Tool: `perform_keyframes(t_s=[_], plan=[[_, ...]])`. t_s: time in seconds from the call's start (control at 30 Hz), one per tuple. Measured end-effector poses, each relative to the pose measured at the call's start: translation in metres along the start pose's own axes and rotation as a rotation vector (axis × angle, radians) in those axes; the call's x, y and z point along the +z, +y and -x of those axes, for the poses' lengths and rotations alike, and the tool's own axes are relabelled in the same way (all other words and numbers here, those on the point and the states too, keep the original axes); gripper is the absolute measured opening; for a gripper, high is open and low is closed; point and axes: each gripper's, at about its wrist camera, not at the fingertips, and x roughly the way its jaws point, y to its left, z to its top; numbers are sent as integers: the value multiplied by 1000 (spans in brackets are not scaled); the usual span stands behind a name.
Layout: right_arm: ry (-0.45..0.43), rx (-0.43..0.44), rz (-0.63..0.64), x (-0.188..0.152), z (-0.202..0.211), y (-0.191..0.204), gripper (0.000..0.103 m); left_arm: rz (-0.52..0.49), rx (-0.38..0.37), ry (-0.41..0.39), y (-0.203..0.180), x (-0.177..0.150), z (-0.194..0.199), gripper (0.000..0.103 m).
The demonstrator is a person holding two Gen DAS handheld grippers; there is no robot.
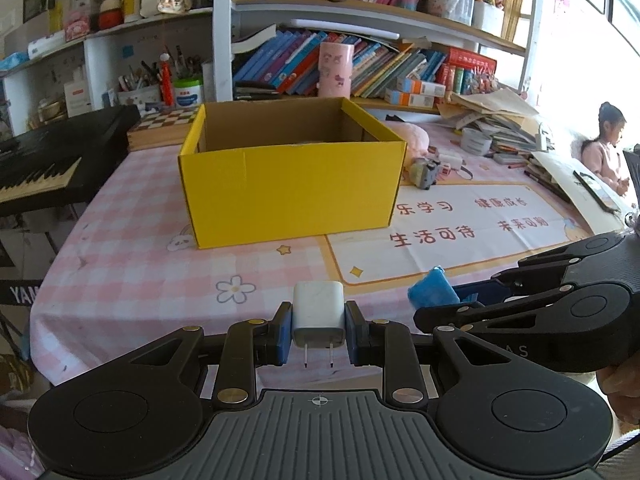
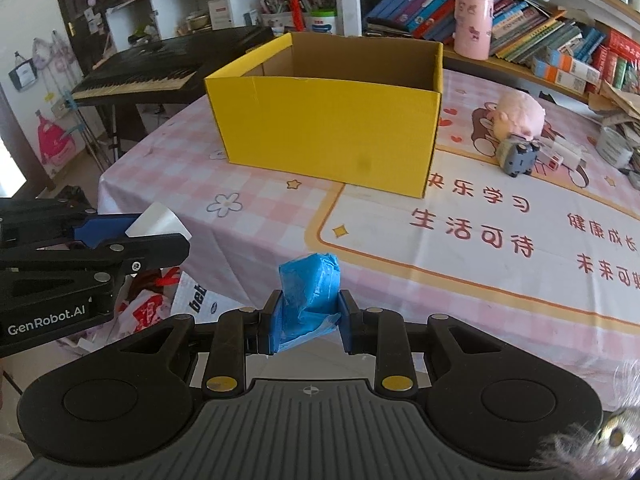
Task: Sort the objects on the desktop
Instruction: 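Lift the charger and blue bag and carry both toward the yellow box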
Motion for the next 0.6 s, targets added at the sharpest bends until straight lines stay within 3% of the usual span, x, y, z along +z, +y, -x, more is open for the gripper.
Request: perform_keyframes(t_s=[0.6], plan=[[26,21,33,13,-12,5,25,27,-8,20,11,8,-12,25]])
